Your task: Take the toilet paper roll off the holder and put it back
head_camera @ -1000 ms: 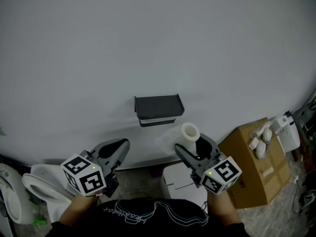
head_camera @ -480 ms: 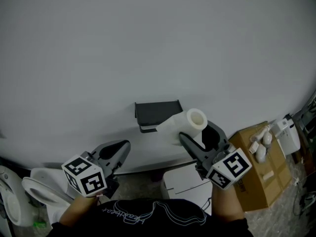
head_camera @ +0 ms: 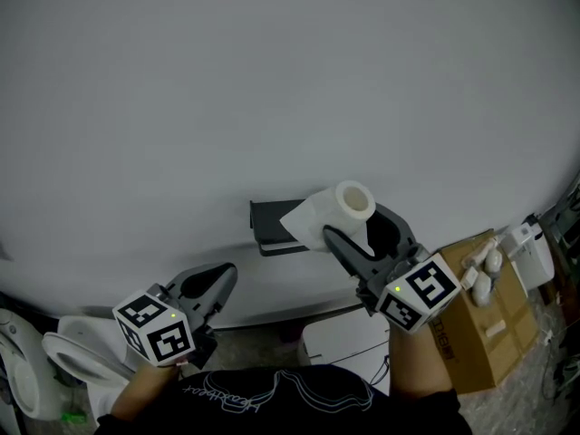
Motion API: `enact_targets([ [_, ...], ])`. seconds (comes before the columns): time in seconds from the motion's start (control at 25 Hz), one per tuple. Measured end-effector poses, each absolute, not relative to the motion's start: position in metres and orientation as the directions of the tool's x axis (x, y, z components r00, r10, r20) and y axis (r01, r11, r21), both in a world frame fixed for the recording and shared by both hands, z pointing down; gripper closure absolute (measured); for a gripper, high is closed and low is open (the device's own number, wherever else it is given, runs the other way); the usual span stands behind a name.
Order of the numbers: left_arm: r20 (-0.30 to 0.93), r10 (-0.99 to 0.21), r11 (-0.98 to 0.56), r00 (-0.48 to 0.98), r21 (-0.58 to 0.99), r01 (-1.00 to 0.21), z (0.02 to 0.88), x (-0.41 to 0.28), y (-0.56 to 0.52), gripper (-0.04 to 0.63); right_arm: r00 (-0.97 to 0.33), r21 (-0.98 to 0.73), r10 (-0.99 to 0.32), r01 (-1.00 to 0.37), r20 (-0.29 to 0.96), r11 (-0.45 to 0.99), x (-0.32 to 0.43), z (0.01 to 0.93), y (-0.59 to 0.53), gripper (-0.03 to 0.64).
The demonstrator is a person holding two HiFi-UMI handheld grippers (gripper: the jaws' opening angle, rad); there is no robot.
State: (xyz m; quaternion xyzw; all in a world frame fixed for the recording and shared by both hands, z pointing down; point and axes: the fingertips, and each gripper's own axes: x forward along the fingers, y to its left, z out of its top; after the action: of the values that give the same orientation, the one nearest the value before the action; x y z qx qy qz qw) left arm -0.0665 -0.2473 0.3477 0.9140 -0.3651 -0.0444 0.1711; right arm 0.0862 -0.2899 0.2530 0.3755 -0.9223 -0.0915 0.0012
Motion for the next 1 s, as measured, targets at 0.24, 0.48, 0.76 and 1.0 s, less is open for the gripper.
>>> enact_targets([
  [0.24,0.043,-0.702,-0.656,0.711,0.349,-0.669,0.349,-0.081,-0.26,0.591,-0.736,0.175,-0.676,-0.671,-0.036,0.721,0.069,0.258,-0.317,0.341],
  [0.48,0.038,-0.723,-0.635,0.69,0.357,-0.685,0.351,-0.088,-0.262,0.591,-0.745,0.171,-0.667,-0.656,0.007,0.735,0.065,0.27,-0.332,0.341],
  [0.76,0.037,-0.738,-0.615,0.674,0.372,-0.695,0.357,-0.1,-0.272,0.591,-0.744,0.163,-0.665,-0.649,0.066,0.743,0.057,0.289,-0.354,0.339],
  [1.0,0.033,-0.738,-0.617,0.674,0.374,-0.692,0.356,-0.099,-0.274,0.591,-0.735,0.15,-0.667,-0.651,0.122,0.744,0.058,0.302,-0.364,0.339],
])
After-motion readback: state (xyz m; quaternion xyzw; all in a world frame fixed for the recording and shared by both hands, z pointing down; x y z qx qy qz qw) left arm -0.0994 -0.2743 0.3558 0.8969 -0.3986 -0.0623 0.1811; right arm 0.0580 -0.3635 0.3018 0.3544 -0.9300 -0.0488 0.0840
